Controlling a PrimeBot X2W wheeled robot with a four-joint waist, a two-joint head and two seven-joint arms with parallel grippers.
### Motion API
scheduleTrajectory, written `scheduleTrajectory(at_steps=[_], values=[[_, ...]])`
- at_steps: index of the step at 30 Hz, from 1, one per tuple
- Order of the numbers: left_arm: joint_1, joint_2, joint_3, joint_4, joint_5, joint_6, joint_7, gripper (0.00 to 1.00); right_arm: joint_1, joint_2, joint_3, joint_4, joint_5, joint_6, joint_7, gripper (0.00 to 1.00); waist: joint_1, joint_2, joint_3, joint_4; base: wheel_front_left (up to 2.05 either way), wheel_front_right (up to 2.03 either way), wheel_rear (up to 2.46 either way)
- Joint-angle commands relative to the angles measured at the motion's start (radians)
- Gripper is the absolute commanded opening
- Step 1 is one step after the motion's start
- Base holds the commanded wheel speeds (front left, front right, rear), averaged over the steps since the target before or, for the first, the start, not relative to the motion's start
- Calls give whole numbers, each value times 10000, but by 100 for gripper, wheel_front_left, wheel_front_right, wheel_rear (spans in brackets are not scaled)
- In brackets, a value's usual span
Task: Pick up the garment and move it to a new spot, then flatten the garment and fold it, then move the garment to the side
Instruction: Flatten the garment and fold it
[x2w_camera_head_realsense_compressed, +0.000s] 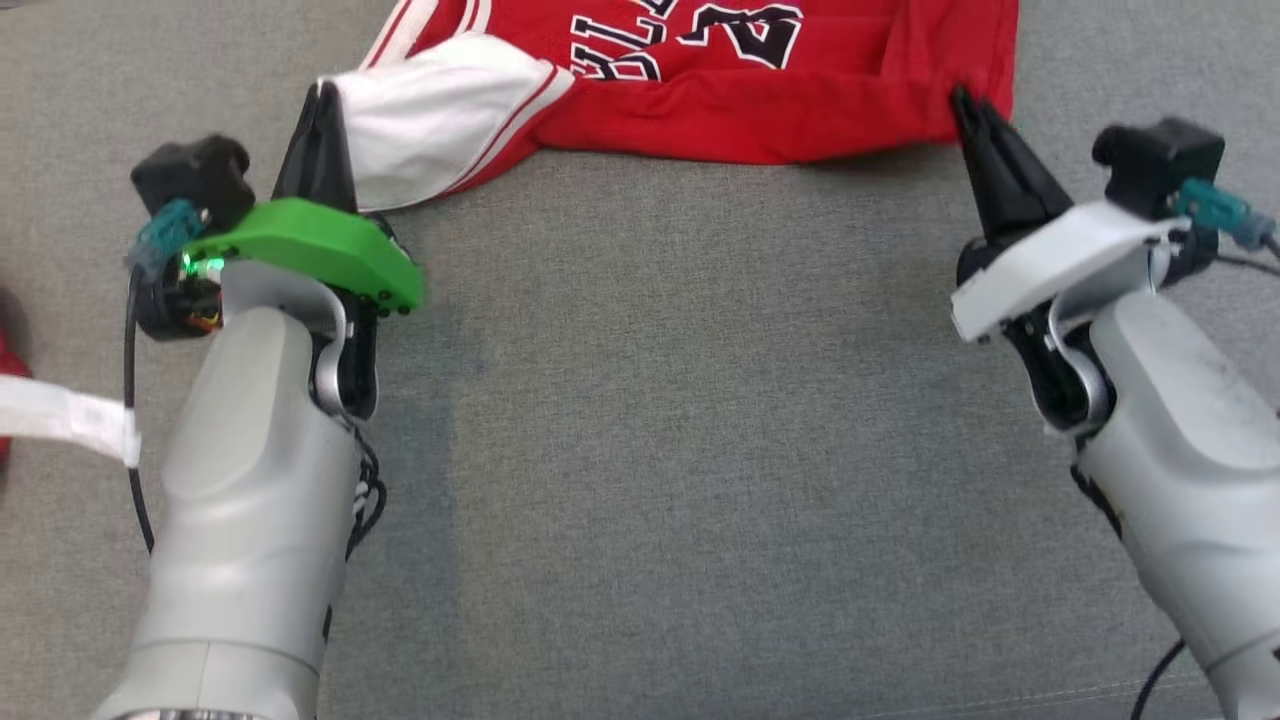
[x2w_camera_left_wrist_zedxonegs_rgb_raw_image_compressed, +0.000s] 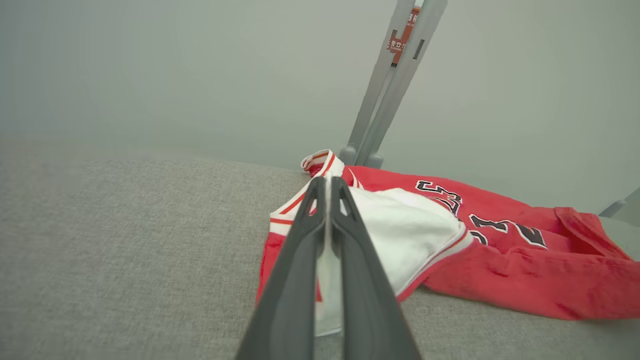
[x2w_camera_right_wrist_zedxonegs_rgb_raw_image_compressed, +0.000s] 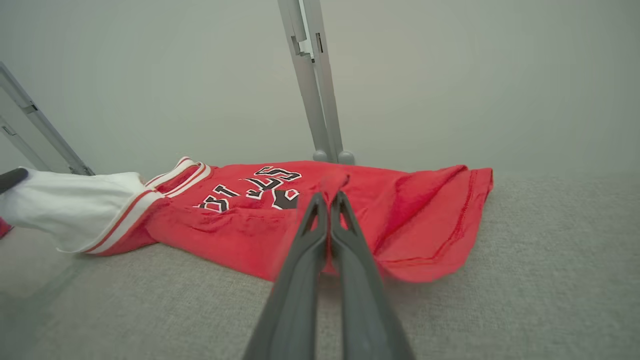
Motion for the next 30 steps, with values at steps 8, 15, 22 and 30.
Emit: scheduleTrajectory(at_steps=[8,15,22,30], values=[[4255,15,767,-3469,708,-197,-1,0,4415,267,-1502,-2434,-673,2,-37,0,-1,-1,-1382,98,0,0,0],[7565,23,850,-6000,999,244,37,0,7185,516,-2545,-3747,-1266,1,-38,0,-1,-1,-2161,155,0,0,0],[9646,82,752,-8510,989,866,1192,0,9096,740,-3289,-4644,-1565,1,-29,0,-1,-1,-2441,363,0,0,0],[9807,408,687,-9744,1082,956,1875,0,9638,1154,-3730,-5154,-1715,1,384,0,-1,-1,-2328,224,0,0,0]])
